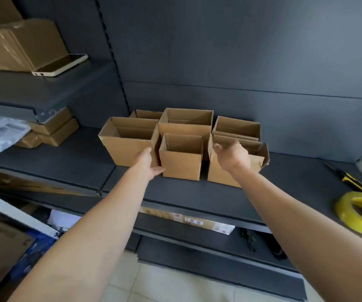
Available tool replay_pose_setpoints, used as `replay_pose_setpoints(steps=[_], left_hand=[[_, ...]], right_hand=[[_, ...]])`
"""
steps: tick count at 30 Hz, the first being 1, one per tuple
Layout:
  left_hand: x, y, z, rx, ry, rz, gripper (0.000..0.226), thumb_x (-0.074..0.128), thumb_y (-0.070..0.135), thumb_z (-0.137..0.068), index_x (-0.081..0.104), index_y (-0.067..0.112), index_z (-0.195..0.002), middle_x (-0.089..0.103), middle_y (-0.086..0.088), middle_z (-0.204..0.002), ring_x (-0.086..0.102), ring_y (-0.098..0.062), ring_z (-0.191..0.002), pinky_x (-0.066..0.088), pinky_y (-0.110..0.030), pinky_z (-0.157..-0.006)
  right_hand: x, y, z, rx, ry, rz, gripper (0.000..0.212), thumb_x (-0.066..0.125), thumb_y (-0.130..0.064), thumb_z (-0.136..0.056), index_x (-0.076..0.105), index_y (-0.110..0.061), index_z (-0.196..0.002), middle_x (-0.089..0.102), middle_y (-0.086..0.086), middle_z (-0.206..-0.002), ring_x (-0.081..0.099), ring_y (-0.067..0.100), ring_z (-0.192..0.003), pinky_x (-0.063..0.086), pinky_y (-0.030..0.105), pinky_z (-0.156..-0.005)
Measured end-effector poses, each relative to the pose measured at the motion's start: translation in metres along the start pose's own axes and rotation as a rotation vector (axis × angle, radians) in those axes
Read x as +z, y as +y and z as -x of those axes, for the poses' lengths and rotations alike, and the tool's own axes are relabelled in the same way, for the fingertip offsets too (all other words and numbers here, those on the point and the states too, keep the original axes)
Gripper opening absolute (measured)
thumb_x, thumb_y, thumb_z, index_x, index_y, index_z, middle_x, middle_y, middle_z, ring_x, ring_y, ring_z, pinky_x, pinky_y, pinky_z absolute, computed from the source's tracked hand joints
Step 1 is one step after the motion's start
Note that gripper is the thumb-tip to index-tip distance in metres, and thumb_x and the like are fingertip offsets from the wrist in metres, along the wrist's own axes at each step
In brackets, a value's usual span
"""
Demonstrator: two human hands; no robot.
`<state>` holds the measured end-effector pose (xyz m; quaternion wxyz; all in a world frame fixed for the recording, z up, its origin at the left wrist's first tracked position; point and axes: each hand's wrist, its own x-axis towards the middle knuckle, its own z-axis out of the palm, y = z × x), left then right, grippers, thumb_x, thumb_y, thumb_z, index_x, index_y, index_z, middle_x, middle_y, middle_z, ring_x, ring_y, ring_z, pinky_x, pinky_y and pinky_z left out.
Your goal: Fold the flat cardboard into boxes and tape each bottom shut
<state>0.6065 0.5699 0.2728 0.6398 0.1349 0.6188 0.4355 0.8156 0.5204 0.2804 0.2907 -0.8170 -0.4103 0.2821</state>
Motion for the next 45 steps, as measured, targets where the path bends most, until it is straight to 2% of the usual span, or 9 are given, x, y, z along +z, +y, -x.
replay_pose_setpoints(steps=[2,5,8,12,20,28,38,42,45], left_hand=[[-0.004,0.005,-0.008,-0.019,-0.044,-0.013,0.058,0.053,0.029,-0.097,0.027,0.021,-0.148,0.025,-0.019,-0.152,0.043,-0.044,-0.125,0.053,-0.052,-0.087],[-0.006,0.014,-0.019,-0.030,-0.107,0.010,0.059,0.055,0.027,-0.095,0.028,0.021,-0.147,0.024,-0.018,-0.152,0.041,-0.043,-0.128,0.054,-0.051,-0.086],[-0.006,0.018,-0.027,-0.038,-0.158,0.018,0.063,0.058,0.023,-0.094,0.025,0.022,-0.148,0.023,-0.018,-0.151,0.038,-0.043,-0.130,0.052,-0.053,-0.090],[-0.007,0.019,-0.040,-0.053,-0.174,-0.002,0.067,0.060,0.020,-0.092,0.025,0.023,-0.148,0.024,-0.017,-0.151,0.036,-0.045,-0.130,0.053,-0.056,-0.084],[-0.010,0.020,-0.050,-0.048,-0.181,0.003,0.061,0.063,0.013,-0.089,0.032,0.019,-0.142,0.029,-0.020,-0.147,0.045,-0.043,-0.123,0.055,-0.052,-0.083],[-0.006,0.013,-0.043,-0.068,-0.226,0.056,0.050,0.057,0.008,-0.091,0.039,0.010,-0.137,0.035,-0.023,-0.143,0.050,-0.041,-0.120,0.049,-0.053,-0.095],[0.002,0.010,-0.031,-0.079,-0.239,0.089,0.048,0.053,0.002,-0.091,0.042,0.008,-0.138,0.033,-0.020,-0.144,0.044,-0.037,-0.126,0.048,-0.051,-0.097],[-0.004,0.009,-0.027,-0.082,-0.258,0.057,0.046,0.053,0.003,-0.092,0.041,0.008,-0.136,0.035,-0.022,-0.143,0.048,-0.038,-0.124,0.048,-0.050,-0.098],[-0.005,0.008,-0.026,-0.083,-0.239,0.025,0.050,0.053,0.001,-0.090,0.039,0.008,-0.138,0.035,-0.022,-0.143,0.049,-0.039,-0.121,0.048,-0.050,-0.097]], right_hand=[[0.009,0.002,0.005,0.110,-0.053,-0.022,0.060,0.042,-0.049,-0.093,0.034,-0.015,-0.142,0.058,0.009,-0.125,0.064,0.029,-0.098,0.055,0.041,-0.083],[0.018,0.002,0.008,0.107,-0.010,-0.061,0.061,0.043,-0.039,-0.097,0.020,-0.017,-0.150,0.051,0.010,-0.136,0.058,0.031,-0.111,0.051,0.036,-0.087],[0.021,0.001,0.010,0.131,0.065,-0.053,0.050,0.042,-0.027,-0.099,0.024,-0.013,-0.143,0.055,0.011,-0.124,0.057,0.030,-0.107,0.046,0.036,-0.079],[0.021,-0.002,0.008,0.154,0.110,0.070,0.032,0.043,-0.020,-0.096,0.037,-0.010,-0.126,0.053,0.008,-0.097,0.052,0.027,-0.086,0.042,0.034,-0.069],[0.031,-0.016,0.003,0.140,0.090,0.131,0.034,0.046,-0.021,-0.097,0.040,-0.008,-0.127,0.057,0.013,-0.114,0.051,0.026,-0.090,0.041,0.031,-0.071],[0.031,-0.007,0.005,0.097,0.122,0.169,0.023,0.044,-0.019,-0.096,0.038,-0.012,-0.117,0.056,0.011,-0.095,0.052,0.028,-0.081,0.039,0.032,-0.066],[0.026,0.001,-0.002,0.059,0.106,0.222,0.028,0.044,-0.020,-0.096,0.037,-0.012,-0.122,0.050,0.008,-0.080,0.050,0.027,-0.074,0.037,0.029,-0.057],[0.024,0.002,0.001,0.050,0.114,0.245,0.043,0.042,-0.013,-0.094,0.031,-0.015,-0.135,0.053,0.010,-0.084,0.054,0.029,-0.078,0.048,0.034,-0.064],[0.021,0.002,0.002,0.022,0.153,0.225,0.052,0.039,-0.007,-0.091,0.026,-0.018,-0.140,0.054,0.008,-0.079,0.055,0.029,-0.075,0.048,0.033,-0.062]])
